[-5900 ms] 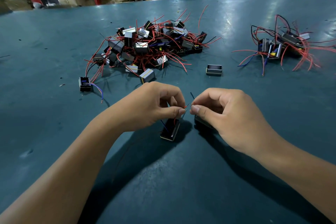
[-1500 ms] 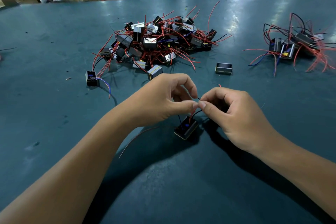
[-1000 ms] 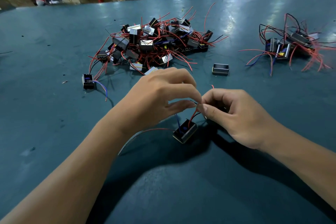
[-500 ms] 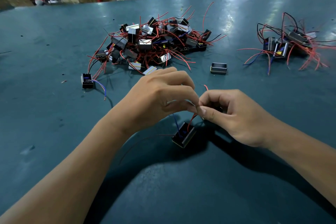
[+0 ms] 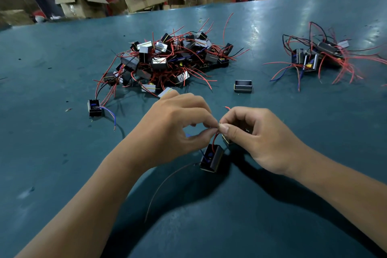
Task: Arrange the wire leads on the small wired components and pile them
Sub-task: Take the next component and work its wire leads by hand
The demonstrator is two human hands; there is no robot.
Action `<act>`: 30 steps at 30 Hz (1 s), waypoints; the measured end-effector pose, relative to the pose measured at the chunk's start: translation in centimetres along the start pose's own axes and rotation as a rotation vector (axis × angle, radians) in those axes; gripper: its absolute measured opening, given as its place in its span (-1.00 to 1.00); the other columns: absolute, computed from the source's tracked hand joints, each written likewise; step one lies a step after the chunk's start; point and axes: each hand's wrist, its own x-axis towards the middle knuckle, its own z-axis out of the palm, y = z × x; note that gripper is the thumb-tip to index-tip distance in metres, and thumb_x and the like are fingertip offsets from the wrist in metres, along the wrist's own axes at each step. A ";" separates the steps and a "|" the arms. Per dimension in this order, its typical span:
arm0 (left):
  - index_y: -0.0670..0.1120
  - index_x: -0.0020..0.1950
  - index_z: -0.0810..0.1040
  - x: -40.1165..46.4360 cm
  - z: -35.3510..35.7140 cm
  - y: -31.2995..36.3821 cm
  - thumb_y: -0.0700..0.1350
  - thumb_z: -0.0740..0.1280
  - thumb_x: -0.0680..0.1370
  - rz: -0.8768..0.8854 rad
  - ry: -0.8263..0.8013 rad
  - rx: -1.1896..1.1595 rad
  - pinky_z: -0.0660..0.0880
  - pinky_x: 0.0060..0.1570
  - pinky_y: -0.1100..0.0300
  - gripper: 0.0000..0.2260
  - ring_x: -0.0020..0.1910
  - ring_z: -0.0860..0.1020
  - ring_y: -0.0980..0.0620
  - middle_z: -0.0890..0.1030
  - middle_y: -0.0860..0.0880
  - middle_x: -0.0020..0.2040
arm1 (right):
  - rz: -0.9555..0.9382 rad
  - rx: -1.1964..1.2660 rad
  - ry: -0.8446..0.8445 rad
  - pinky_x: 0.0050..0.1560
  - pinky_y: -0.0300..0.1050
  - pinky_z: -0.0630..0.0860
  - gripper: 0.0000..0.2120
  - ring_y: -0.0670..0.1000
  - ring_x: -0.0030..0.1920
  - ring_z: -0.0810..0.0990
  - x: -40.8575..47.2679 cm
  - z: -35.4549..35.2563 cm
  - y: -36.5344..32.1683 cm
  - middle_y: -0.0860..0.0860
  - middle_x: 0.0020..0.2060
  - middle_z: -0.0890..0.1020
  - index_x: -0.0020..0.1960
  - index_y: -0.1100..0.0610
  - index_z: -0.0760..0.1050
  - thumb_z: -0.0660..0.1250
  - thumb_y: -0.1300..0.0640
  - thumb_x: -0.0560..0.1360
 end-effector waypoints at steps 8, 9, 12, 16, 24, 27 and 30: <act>0.01 0.06 0.73 0.0 0.2 -0.9 -0.11 0.50 0.51 -0.028 0.016 -0.087 0.43 -0.12 -0.18 -0.86 -0.12 0.54 0.05 0.60 0.09 -0.06 | -0.001 0.033 -0.073 -0.21 0.23 0.38 -0.87 0.06 -0.29 0.38 -0.2 -0.3 -0.5 0.19 -0.32 0.48 -0.14 0.05 0.55 0.33 0.15 0.59; 0.01 0.06 0.73 0.0 0.2 -0.9 -0.09 0.50 0.51 -0.013 0.016 -0.064 0.42 -0.12 -0.17 -0.87 -0.12 0.55 0.01 0.60 0.07 -0.07 | -0.004 0.026 -0.087 -0.21 0.21 0.39 -0.87 0.05 -0.29 0.39 -0.2 -0.3 -0.5 0.14 -0.32 0.49 -0.14 0.04 0.55 0.32 0.17 0.59; -0.01 0.02 0.75 0.1 0.3 -0.9 -0.09 0.51 0.50 0.023 0.025 -0.029 0.41 -0.15 -0.14 -0.88 -0.16 0.55 -0.04 0.61 0.04 -0.11 | -0.014 0.019 -0.131 -0.23 0.06 0.37 -0.89 0.01 -0.28 0.40 -0.2 -0.6 -0.4 0.07 -0.31 0.50 -0.13 0.07 0.55 0.33 0.18 0.58; -0.03 -0.03 0.75 0.2 0.1 -0.7 -0.11 0.51 0.50 0.051 0.034 -0.008 0.41 -0.17 -0.13 -0.92 -0.20 0.52 -0.07 0.57 0.05 -0.13 | -0.027 0.088 -0.180 -0.19 -0.10 0.37 -0.89 0.00 -0.26 0.40 -0.2 -0.8 -0.5 0.06 -0.30 0.50 -0.14 0.09 0.54 0.32 0.08 0.53; -0.05 -0.05 0.74 0.2 0.1 -0.4 -0.15 0.52 0.49 0.065 0.064 -0.063 0.42 -0.17 -0.17 -0.94 -0.19 0.54 -0.10 0.61 -0.01 -0.13 | -0.040 0.235 -0.238 -0.05 -0.16 0.47 -0.86 0.01 -0.16 0.49 -0.3 -1.0 -0.3 0.09 -0.22 0.55 -0.09 0.23 0.52 0.30 0.15 0.54; -0.02 -0.04 0.73 0.2 0.0 -0.3 -0.10 0.52 0.49 0.058 0.072 -0.075 0.42 -0.16 -0.15 -0.93 -0.17 0.54 -0.07 0.59 0.00 -0.13 | -0.041 0.248 -0.247 -0.06 -0.19 0.46 -0.85 0.00 -0.17 0.48 -0.4 -1.0 -0.4 0.08 -0.24 0.54 -0.10 0.26 0.51 0.30 0.16 0.53; -0.03 -0.05 0.73 0.2 0.0 -0.1 -0.07 0.50 0.51 0.057 0.063 -0.069 0.42 -0.16 -0.16 -0.93 -0.15 0.53 -0.03 0.57 0.02 -0.11 | -0.040 0.252 -0.258 -0.09 -0.21 0.45 -0.88 -0.02 -0.18 0.47 -0.3 -1.0 -0.6 0.06 -0.25 0.53 -0.11 0.21 0.51 0.29 0.16 0.53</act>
